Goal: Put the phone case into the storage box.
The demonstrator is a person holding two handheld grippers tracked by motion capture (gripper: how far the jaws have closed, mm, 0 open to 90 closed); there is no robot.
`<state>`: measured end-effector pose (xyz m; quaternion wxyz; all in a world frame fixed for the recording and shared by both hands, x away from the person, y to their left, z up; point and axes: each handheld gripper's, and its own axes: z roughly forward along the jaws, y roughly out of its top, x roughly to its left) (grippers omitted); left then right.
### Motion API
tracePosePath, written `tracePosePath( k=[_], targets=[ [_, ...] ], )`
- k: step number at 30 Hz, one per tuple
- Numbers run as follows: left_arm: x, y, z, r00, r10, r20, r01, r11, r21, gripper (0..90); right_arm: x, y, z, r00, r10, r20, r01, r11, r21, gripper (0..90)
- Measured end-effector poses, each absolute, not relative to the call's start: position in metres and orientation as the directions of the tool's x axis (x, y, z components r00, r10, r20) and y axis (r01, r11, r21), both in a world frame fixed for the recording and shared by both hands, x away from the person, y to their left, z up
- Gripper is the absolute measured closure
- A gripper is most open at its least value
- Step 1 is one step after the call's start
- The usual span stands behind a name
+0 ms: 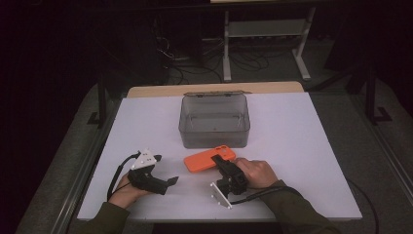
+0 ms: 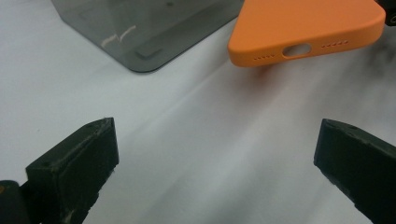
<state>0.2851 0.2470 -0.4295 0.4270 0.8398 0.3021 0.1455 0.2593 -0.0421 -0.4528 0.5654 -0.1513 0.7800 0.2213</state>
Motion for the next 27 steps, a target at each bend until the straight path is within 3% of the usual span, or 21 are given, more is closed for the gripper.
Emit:
tracePosePath(
  k=[27],
  targets=[
    [0.2849,0.2453,-0.4297,0.781,0.625,-0.013,0.378,-0.455,0.806,0.0,0.2615,-0.0430,-0.4481,-0.413,0.086,-0.907,-0.436,0.855,0.280,79.4]
  ],
)
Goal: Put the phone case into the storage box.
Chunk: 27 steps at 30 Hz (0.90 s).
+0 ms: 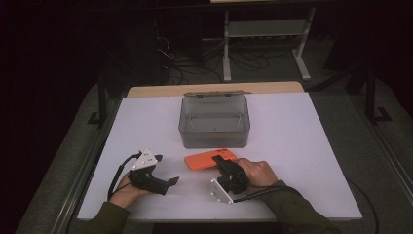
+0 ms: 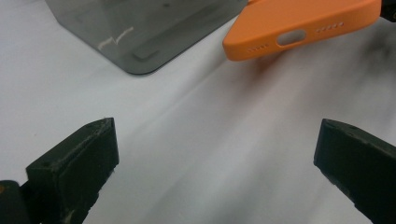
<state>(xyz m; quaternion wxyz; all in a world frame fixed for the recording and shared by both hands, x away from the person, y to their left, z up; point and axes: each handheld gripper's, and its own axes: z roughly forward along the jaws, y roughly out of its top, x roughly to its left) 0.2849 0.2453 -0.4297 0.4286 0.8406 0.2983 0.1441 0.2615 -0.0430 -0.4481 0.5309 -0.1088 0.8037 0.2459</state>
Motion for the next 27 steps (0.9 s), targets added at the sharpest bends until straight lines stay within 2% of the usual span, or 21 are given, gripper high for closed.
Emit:
tracePosePath(
  k=[27],
  targets=[
    [0.2848,0.2439,-0.4324,0.789,0.615,-0.010,0.374,-0.468,0.801,0.0,0.2687,-0.0477,-0.4421,-0.524,0.167,-0.835,-0.365,0.842,0.398,79.4]
  ],
)
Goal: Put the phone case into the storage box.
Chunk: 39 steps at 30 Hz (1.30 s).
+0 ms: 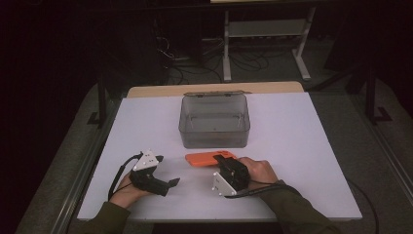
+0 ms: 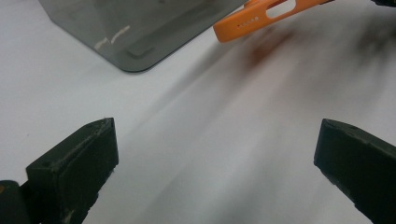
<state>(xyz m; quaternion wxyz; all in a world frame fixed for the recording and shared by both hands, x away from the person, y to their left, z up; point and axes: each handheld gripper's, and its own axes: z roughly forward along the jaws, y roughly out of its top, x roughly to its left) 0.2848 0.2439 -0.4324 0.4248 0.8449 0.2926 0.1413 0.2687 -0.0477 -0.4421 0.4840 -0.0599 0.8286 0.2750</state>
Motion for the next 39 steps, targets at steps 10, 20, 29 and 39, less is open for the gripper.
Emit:
tracePosePath(
  k=[10,20,29,39],
  targets=[
    [0.285,0.244,-0.432,0.792,0.610,-0.014,0.376,-0.469,0.799,0.0,0.273,-0.051,-0.438,-0.562,0.207,-0.801,-0.335,0.828,0.449,79.4],
    [0.286,0.244,-0.432,0.794,0.608,-0.027,0.385,-0.467,0.796,0.0,0.277,-0.054,-0.435,-0.602,0.241,-0.761,-0.301,0.814,0.496,79.4],
    [0.286,0.245,-0.431,0.793,0.609,-0.024,0.382,-0.465,0.799,0.0,0.281,-0.056,-0.432,-0.636,0.286,-0.716,-0.260,0.795,0.548,79.3],
    [0.285,0.245,-0.431,0.793,0.608,-0.024,0.381,-0.466,0.799,0.0,0.286,-0.061,-0.428,-0.677,0.348,-0.648,-0.201,0.760,0.618,79.3]
  ],
)
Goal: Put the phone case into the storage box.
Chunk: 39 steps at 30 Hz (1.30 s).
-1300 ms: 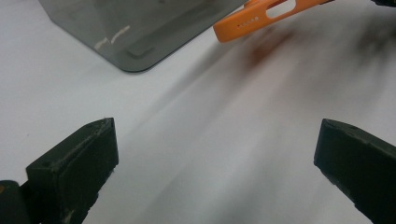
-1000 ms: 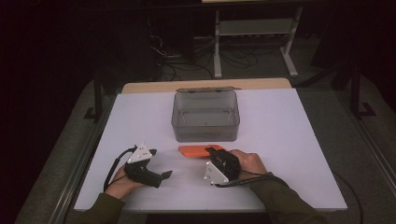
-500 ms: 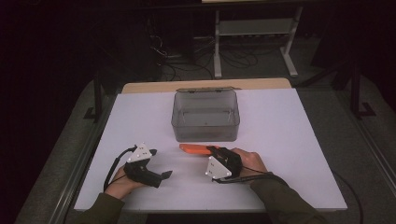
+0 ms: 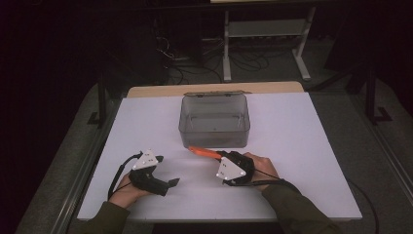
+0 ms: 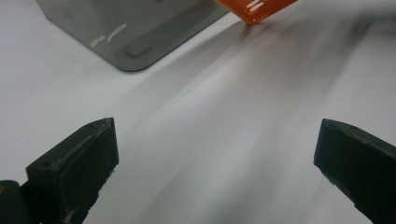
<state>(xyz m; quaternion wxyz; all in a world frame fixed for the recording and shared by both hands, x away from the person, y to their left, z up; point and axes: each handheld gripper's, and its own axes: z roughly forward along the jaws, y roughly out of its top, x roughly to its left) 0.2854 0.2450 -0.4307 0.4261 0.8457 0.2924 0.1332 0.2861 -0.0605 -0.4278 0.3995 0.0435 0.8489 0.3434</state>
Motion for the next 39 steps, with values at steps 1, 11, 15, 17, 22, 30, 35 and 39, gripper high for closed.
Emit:
tracePosePath(
  k=[1,11,15,17,22,30,35,39],
  targets=[
    [0.285,0.245,-0.431,0.793,0.609,-0.023,0.381,-0.465,0.799,0.0,0.286,-0.061,-0.427,-0.680,0.356,-0.640,-0.190,0.758,0.624,79.3],
    [0.286,0.245,-0.431,0.793,0.609,-0.023,0.381,-0.466,0.798,0.0,0.291,-0.066,-0.423,-0.716,0.396,-0.575,-0.146,0.720,0.679,79.3],
    [0.285,0.245,-0.430,0.793,0.608,-0.024,0.381,-0.466,0.799,0.0,0.294,-0.068,-0.421,-0.731,0.416,-0.541,-0.121,0.701,0.702,79.3],
    [0.285,0.245,-0.430,0.794,0.608,-0.024,0.381,-0.466,0.799,0.0,0.296,-0.069,-0.420,-0.740,0.425,-0.521,-0.104,0.693,0.713,79.2],
    [0.285,0.245,-0.430,0.793,0.608,-0.025,0.381,-0.465,0.799,0.0,0.299,-0.072,-0.419,-0.753,0.446,-0.484,-0.074,0.674,0.735,79.2],
    [0.285,0.245,-0.430,0.793,0.608,-0.025,0.381,-0.464,0.799,0.0,0.304,-0.077,-0.416,-0.778,0.479,-0.408,-0.016,0.633,0.774,79.1],
    [0.285,0.245,-0.430,0.793,0.609,-0.023,0.381,-0.466,0.799,0.0,0.308,-0.081,-0.414,-0.793,0.495,-0.354,0.023,0.606,0.795,79.0],
    [0.285,0.245,-0.430,0.793,0.608,-0.024,0.381,-0.465,0.799,0.0,0.310,-0.083,-0.413,-0.801,0.507,-0.319,0.050,0.588,0.807,79.0]
  ],
)
